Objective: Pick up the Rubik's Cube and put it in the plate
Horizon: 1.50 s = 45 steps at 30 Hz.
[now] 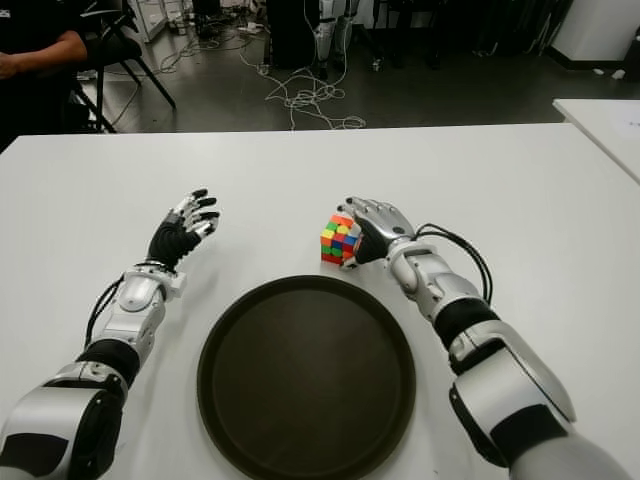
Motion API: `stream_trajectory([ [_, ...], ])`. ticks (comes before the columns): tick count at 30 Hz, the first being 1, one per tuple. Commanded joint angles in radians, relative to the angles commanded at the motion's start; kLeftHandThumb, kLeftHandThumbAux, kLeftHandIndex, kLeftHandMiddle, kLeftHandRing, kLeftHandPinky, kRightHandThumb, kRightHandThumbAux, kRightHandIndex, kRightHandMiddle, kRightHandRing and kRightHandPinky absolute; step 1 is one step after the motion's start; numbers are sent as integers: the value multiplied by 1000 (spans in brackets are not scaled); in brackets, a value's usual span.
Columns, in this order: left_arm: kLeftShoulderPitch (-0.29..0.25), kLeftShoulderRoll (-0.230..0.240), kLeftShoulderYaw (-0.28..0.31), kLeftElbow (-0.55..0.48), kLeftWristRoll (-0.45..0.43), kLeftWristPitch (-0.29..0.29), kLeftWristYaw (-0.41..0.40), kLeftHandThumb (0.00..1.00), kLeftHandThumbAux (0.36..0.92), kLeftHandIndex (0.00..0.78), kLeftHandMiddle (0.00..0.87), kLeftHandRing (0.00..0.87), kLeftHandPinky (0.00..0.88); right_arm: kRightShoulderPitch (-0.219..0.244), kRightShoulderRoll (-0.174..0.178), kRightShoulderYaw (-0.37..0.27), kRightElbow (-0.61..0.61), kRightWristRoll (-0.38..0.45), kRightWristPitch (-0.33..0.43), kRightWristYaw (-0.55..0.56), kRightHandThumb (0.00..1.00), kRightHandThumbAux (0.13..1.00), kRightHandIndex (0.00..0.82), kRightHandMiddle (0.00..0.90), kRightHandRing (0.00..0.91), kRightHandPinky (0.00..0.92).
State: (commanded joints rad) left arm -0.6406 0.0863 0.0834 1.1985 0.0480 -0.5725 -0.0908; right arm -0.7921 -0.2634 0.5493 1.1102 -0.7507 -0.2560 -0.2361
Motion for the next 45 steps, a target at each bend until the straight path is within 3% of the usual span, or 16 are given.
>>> stream_trajectory([
  [19,-1,9,-38,13,46,-41,27,111,705,103,160,184,204,-8,42,-13,63,22,84,-111,0,763,70,98,128,130],
  [45,-3,9,-54,21,64,-62,42,70,650,116,173,185,170,2,60,-36,89,42,91,-180,0,761,103,146,169,176],
])
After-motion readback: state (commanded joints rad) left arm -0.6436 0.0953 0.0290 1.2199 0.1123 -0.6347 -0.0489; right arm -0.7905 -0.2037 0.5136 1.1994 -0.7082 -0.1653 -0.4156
